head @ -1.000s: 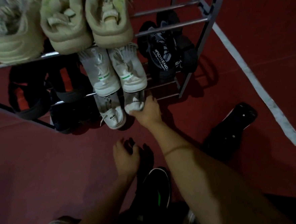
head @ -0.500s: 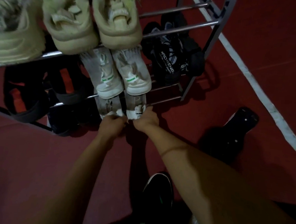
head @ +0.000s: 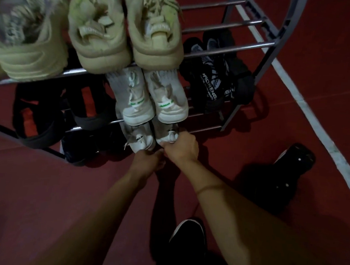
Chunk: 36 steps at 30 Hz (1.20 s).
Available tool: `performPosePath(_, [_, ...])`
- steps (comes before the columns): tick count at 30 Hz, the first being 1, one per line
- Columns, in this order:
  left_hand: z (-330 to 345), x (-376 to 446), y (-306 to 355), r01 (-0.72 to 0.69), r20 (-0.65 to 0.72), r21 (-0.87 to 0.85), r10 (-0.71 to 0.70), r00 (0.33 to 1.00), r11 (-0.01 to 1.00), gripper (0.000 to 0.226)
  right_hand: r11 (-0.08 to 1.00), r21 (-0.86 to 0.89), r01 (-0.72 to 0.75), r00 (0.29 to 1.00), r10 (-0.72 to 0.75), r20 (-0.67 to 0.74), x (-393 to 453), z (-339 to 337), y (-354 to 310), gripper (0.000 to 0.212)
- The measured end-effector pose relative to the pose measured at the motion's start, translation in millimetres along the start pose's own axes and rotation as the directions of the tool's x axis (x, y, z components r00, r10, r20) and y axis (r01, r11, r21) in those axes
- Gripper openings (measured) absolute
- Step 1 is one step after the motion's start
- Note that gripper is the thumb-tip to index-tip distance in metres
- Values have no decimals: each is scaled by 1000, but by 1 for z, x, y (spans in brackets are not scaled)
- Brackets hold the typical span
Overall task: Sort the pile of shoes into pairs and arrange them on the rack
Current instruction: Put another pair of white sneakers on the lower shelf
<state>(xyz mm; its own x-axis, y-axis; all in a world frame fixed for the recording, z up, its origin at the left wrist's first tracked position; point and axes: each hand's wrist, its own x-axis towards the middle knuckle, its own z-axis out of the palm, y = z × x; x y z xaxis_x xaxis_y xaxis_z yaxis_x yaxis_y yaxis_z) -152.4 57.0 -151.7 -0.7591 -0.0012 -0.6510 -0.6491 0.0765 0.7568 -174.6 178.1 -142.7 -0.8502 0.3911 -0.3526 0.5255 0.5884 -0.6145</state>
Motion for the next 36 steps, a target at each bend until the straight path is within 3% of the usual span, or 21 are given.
performPosePath(3, [8,-2,-11,-28,12,62,28,1000,998,14,999,-47,-12,998,15,57,7,4,-1,47])
performPosePath(7, [-7,-6,-14,-62,-93,76,69,993,995,23,995,-88,38,994,-29,104,7,11,5,45])
performPosePath(9, [-14,-2,-21,-91,-128,178,115,985,980,22,995,-70,68,988,-58,141,2,14,12,60])
performPosePath(12, [-10,0,-31,-99,-5,288,104,995,952,29,994,-69,85,986,-74,152,-5,16,17,84])
performPosePath(16, [-13,-8,-30,81,-115,30,-77,990,996,15,998,-18,58,987,-55,148,-10,17,14,75])
performPosePath(18, [-20,-3,-31,27,-122,-22,-30,992,999,16,999,11,43,987,-44,155,-9,14,11,71])
performPosePath(20, [-27,-1,-27,16,-98,-198,-37,994,980,12,999,47,28,984,-36,172,-6,13,9,81])
performPosePath(23, [-27,-1,-22,-77,-96,-275,52,994,958,36,1000,-8,24,977,-22,213,-3,15,7,105])
performPosePath(28, [-22,12,-26,-114,-212,-199,71,975,973,31,998,-40,58,994,-53,100,4,15,12,59])
performPosePath(36, [-19,29,-16,-132,-336,-177,66,940,975,26,990,40,133,991,-133,5,5,30,21,59])
